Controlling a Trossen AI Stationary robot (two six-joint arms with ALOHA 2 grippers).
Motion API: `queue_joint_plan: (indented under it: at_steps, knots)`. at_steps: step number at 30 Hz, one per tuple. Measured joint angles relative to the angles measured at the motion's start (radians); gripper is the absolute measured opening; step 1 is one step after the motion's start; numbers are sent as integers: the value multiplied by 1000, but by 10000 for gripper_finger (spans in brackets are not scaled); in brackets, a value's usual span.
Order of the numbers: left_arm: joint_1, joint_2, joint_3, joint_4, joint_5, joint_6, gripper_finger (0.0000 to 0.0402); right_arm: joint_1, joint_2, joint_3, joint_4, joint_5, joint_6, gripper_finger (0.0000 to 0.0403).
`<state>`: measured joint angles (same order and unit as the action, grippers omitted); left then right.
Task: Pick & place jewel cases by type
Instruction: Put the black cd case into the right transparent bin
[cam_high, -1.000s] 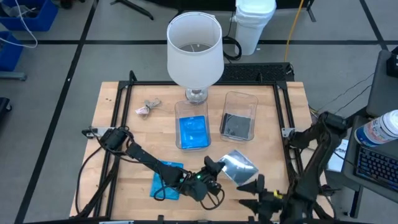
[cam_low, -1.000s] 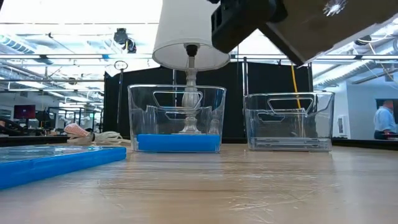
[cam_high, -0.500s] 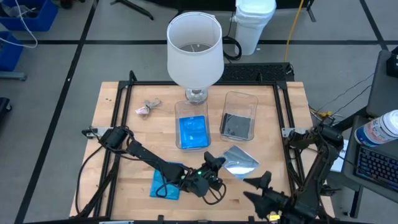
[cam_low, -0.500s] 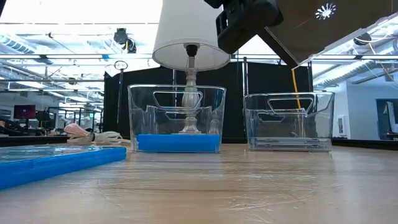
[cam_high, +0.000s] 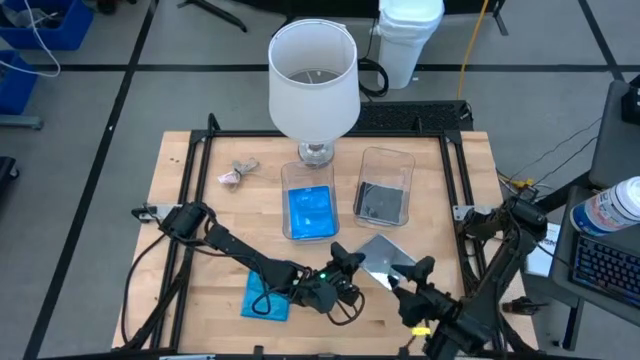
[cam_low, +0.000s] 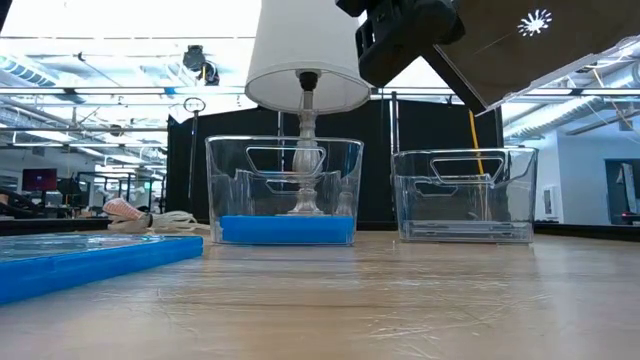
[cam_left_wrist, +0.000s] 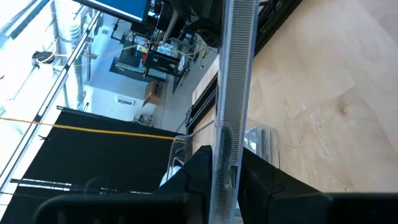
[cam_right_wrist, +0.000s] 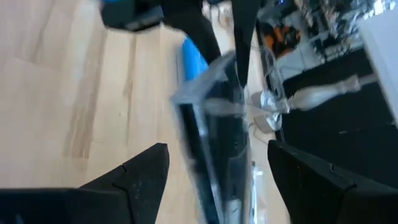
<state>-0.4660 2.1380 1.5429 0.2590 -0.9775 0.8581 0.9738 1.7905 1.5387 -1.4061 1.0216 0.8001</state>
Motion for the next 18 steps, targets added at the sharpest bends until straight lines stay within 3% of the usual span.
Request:
queue_joint_plan:
  at_steps: [4, 9, 18]
  knots:
    - [-2, 0, 0, 1, 0, 0, 35, -37, 0, 0, -1, -27, 17, 240]
    - [-3, 0, 0, 1, 14, 0, 27, -61, 0, 0, 2, -55, 33, 177]
    - [-4, 2, -1, -1, 30, 3, 69, -65, 0, 0, 12, -107, 26, 27]
